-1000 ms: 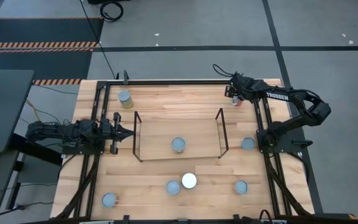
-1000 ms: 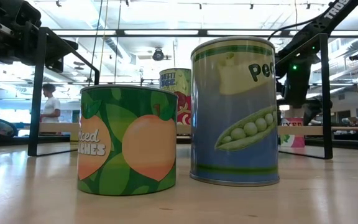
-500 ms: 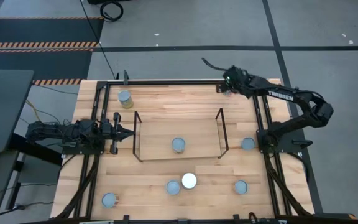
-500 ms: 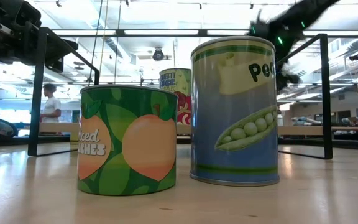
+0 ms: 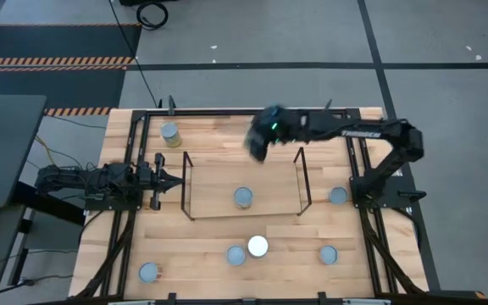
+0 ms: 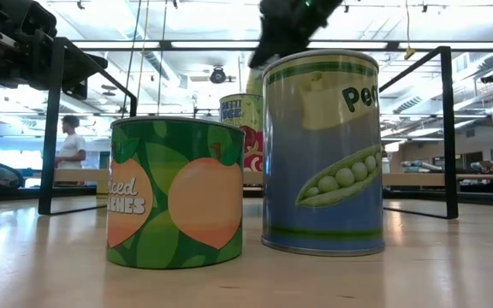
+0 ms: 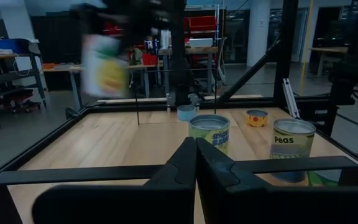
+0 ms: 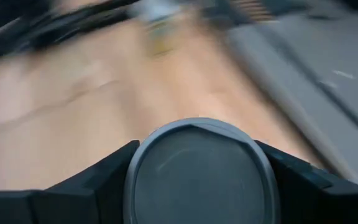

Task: Pick and place cans onto a shelf
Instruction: Put the canned mix fruits on the shelf

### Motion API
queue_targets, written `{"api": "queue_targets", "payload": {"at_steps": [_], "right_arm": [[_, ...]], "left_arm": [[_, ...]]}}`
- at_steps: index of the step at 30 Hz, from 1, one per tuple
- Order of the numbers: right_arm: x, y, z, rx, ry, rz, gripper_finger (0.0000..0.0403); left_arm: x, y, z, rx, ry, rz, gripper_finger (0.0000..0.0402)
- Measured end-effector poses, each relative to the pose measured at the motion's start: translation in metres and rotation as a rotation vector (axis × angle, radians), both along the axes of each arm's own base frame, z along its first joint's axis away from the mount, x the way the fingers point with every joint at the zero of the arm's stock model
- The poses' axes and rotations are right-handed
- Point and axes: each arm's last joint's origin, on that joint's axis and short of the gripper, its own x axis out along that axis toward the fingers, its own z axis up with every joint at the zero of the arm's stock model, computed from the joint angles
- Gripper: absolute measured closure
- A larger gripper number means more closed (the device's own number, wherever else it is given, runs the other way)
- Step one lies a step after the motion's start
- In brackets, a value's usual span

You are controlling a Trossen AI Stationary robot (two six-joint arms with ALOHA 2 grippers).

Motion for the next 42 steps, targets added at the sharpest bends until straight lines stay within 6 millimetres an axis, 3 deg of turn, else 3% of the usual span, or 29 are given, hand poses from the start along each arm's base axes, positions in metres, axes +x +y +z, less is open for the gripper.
{"api": "queue_targets", "payload": {"at_steps": [3, 6, 14, 19, 30, 34, 38, 42], "right_arm": [[0.019, 0.023, -0.02, -0.008, 0.063, 0.176, 0.0103], [0.031, 0.031, -0.042, -0.007, 0.125, 0.205, 0.0102], [0.048, 0.022, -0.08, 0.027, 0.21, 0.198, 0.0099], [0.052, 0.015, -0.092, 0.039, 0.239, 0.189, 0.0086], [0.056, 0.017, -0.088, 0.064, 0.176, 0.181, 0.005], [0.052, 0.021, -0.073, 0.055, 0.125, 0.189, 0.0049], [0.036, 0.026, -0.042, 0.003, 0.088, 0.242, 0.0054], [0.011, 0.027, -0.03, -0.024, 0.209, 0.282, 0.0055]], "left_arm": [[0.0, 0.0, 0.0, 0.0, 0.0, 0.0, 0.039], [0.0, 0.0, 0.0, 0.0, 0.0, 0.0, 0.039], [0.0, 0.0, 0.0, 0.0, 0.0, 0.0, 0.039], [0.0, 0.0, 0.0, 0.0, 0.0, 0.0, 0.039], [0.0, 0.0, 0.0, 0.0, 0.001, 0.0, 0.039], [0.0, 0.0, 0.0, 0.0, 0.0, 0.0, 0.039], [0.0, 0.0, 0.0, 0.0, 0.0, 0.0, 0.039], [0.0, 0.0, 0.0, 0.0, 0.001, 0.0, 0.039]]}}
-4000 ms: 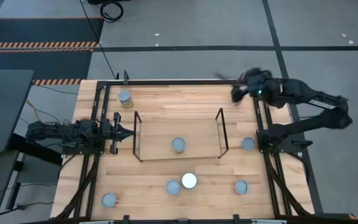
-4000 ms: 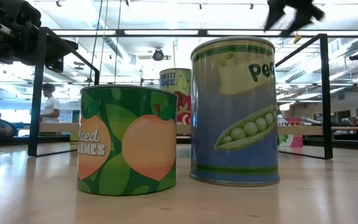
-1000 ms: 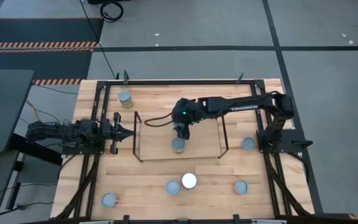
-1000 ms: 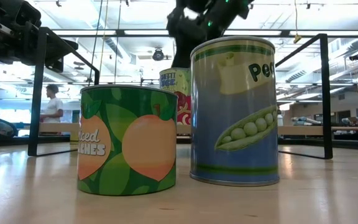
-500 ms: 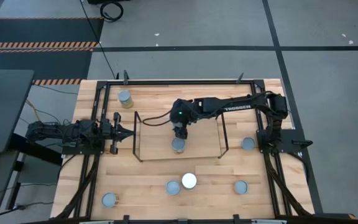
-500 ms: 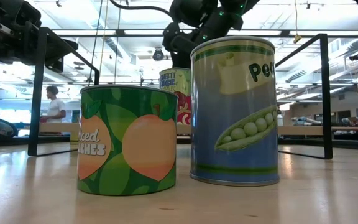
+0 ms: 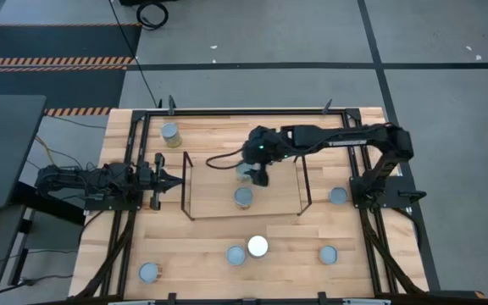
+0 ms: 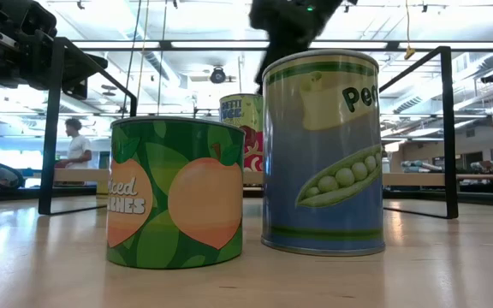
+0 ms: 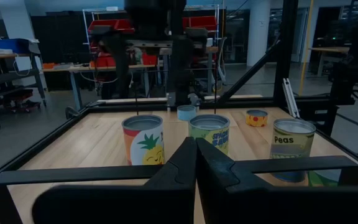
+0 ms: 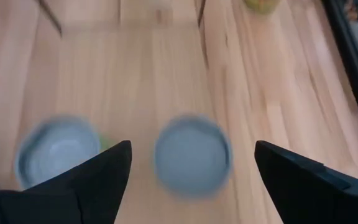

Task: Pick and place cans onto a shelf
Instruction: Put the canned mix fruits on the shelf

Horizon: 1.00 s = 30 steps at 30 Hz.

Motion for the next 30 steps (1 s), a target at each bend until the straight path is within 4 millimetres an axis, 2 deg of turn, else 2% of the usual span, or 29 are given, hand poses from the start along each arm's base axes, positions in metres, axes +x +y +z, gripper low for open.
{"api": "queue_targets", "payload": {"at_steps": [4, 8, 13, 24, 27, 30], "right_arm": [[-0.013, -0.003, -0.012, 0.003, 0.182, 0.008, 0.0055], [-0.007, -0.004, -0.03, -0.041, 0.263, 0.006, 0.0055], [0.007, -0.006, -0.043, -0.088, 0.241, 0.013, 0.0055], [0.015, 0.002, -0.04, 0.009, 0.156, 0.076, 0.0057], [0.017, 0.001, -0.039, 0.015, 0.128, 0.066, 0.0071], [0.017, 0.002, -0.039, 0.029, 0.123, 0.073, 0.0101]], "left_arm": [[0.0, 0.0, 0.0, 0.0, -0.001, 0.0, 0.039], [0.0, 0.0, 0.0, 0.0, 0.0, 0.0, 0.039], [0.0, 0.0, 0.0, 0.0, -0.001, 0.0, 0.039], [0.0, 0.0, 0.0, 0.0, 0.0, 0.0, 0.039], [0.0, 0.0, 0.0, 0.0, -0.001, 0.0, 0.039], [0.0, 0.0, 0.0, 0.0, -0.001, 0.0, 0.039]]}}
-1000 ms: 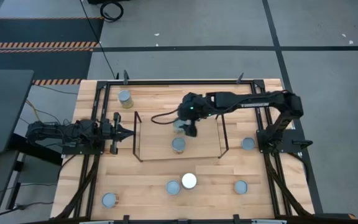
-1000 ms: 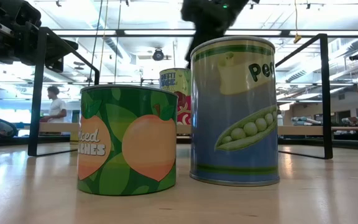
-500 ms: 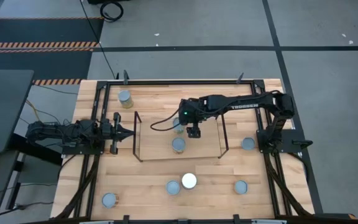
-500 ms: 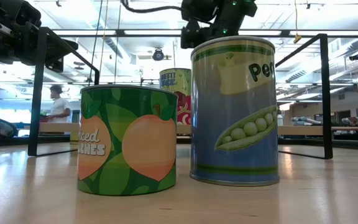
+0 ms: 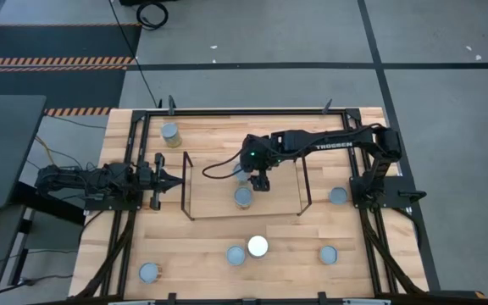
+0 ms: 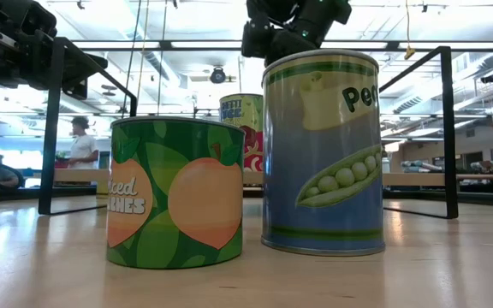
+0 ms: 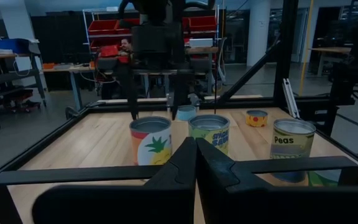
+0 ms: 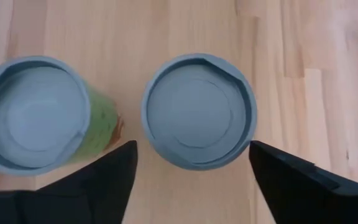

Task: Pick and place cans onto a shelf
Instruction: Put the canned mix fruits on the shelf, then adjust the canned goods on the shelf

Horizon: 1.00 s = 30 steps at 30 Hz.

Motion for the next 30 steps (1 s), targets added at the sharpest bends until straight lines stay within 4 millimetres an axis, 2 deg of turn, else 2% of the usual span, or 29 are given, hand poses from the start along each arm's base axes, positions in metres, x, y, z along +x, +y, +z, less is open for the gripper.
{"api": "queue_targets", "payload": {"at_steps": [6, 15, 20, 24, 28, 30], "right_arm": [[-0.001, 0.0, 0.002, -0.003, -0.01, -0.001, 0.0143], [-0.004, 0.004, 0.018, -0.002, -0.08, -0.008, 0.0142], [-0.022, 0.035, 0.026, 0.068, 0.018, -0.027, 0.0142], [-0.029, 0.066, 0.012, 0.104, 0.129, -0.067, 0.0143], [-0.026, 0.084, -0.005, 0.087, 0.098, -0.104, 0.0143], [-0.023, 0.087, -0.006, 0.071, 0.064, -0.105, 0.0143]], "left_arm": [[0.0, 0.0, 0.0, 0.0, 0.0, 0.0, 0.039], [0.0, 0.0, 0.0, 0.0, 0.0, 0.0, 0.039], [0.0, 0.0, 0.0, 0.0, 0.001, 0.0, 0.039], [0.0, 0.0, 0.0, 0.0, 0.001, 0.0, 0.039], [0.0, 0.0, 0.0, 0.0, 0.001, 0.0, 0.039], [0.0, 0.0, 0.0, 0.0, 0.0, 0.0, 0.039]]}}
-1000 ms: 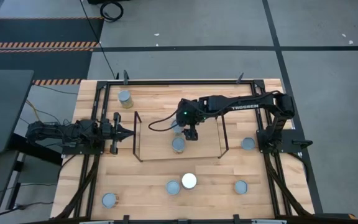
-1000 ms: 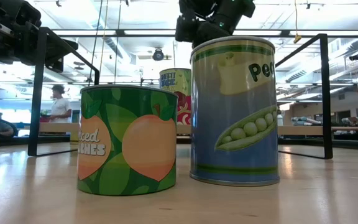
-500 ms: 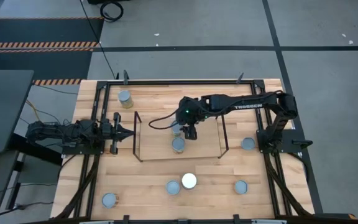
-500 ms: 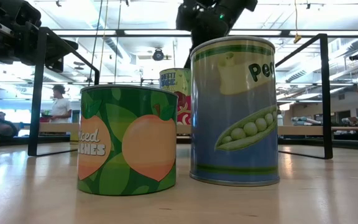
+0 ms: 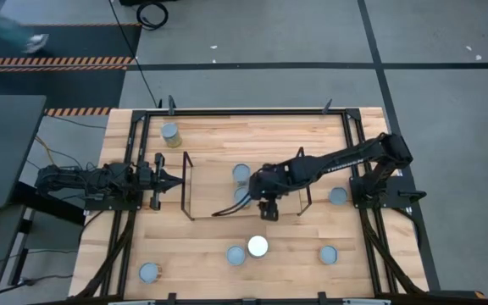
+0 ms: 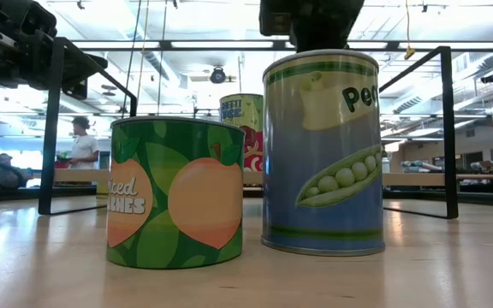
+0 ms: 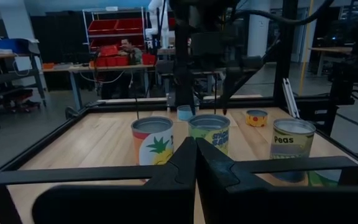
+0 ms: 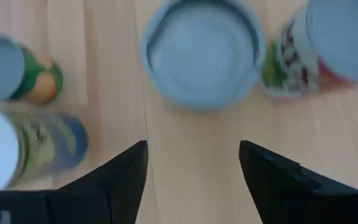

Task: Pick and place cans onto a shelf
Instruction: Adjust the canned goods on the shelf

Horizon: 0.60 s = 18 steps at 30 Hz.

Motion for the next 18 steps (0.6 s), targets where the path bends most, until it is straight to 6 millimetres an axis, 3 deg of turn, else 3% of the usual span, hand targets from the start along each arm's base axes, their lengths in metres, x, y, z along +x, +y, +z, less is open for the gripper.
{"api": "queue_targets", "payload": {"at_steps": [8, 18], "right_arm": [[0.01, -0.001, 0.004, -0.02, -0.11, 0.011, 0.0143], [-0.001, 0.0, 0.014, -0.069, -0.08, 0.087, 0.0143]], "left_arm": [[0.0, 0.0, -0.001, 0.001, 0.006, 0.0, 0.039], [0.0, 0.0, -0.001, 0.001, 0.008, 0.0, 0.039]]}}
